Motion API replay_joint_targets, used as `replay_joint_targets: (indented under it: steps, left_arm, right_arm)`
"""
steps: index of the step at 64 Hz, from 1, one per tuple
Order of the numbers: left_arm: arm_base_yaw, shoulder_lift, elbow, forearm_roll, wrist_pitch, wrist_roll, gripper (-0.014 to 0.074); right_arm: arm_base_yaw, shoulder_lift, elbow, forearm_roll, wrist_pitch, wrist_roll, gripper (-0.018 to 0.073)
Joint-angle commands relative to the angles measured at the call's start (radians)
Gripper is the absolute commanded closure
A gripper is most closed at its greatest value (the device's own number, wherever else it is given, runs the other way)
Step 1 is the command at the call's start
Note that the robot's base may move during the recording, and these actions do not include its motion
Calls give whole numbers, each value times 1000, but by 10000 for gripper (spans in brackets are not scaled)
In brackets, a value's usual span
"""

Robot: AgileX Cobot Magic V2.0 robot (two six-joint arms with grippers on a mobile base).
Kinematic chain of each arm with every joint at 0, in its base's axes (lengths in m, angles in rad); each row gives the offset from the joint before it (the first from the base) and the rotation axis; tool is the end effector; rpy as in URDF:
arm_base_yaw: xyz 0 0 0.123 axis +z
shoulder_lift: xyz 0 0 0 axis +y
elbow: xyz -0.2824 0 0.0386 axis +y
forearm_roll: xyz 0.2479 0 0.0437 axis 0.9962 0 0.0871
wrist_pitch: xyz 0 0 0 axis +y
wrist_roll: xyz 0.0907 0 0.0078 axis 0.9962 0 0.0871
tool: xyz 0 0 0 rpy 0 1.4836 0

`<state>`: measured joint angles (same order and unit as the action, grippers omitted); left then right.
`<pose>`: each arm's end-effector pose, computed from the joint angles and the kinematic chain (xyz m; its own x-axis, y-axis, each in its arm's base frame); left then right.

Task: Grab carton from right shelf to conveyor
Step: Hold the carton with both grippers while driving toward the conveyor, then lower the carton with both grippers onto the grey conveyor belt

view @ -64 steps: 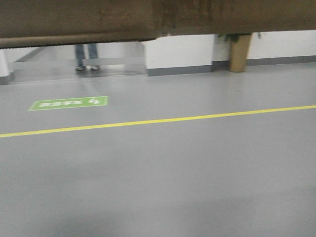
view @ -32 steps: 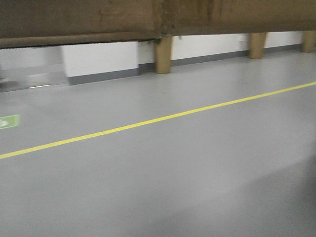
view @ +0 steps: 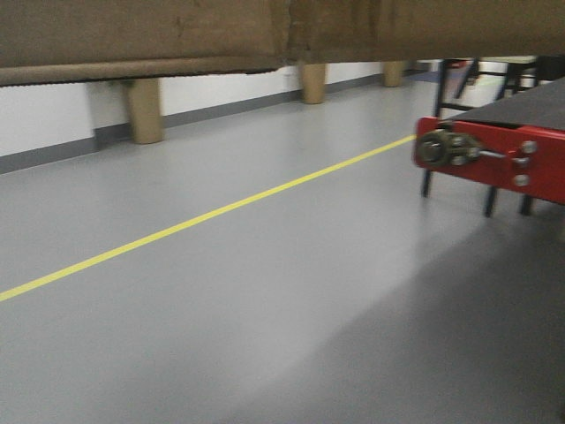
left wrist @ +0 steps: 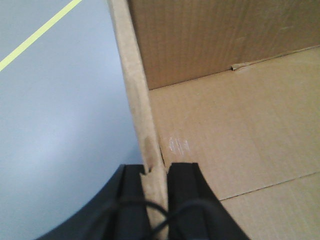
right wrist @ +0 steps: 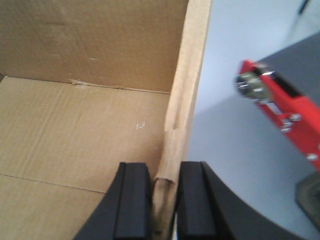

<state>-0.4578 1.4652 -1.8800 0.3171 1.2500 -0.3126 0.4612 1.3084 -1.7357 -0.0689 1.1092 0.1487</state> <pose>0.2653 -0.1007 0.4896 -0.6334 0.0906 -0.7685 0.0952 0.9947 0.0389 0.2235 0.1048 0.4973 -0.5444 -0.1394 -0.8271 -0.3367 0.9395 0.0633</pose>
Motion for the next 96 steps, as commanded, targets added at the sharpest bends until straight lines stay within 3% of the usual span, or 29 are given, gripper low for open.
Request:
replay_joint_targets:
  steps: [1,96]
  left_arm:
    - [-7,-13,-3,32,-29,10,614]
    - [-7,-13,-3,56,-29,10,614]
  right_arm:
    - [-1,-12,-6,-4,-47,-15,627]
    - [-1,-12,-6,-4,-49,-15,627]
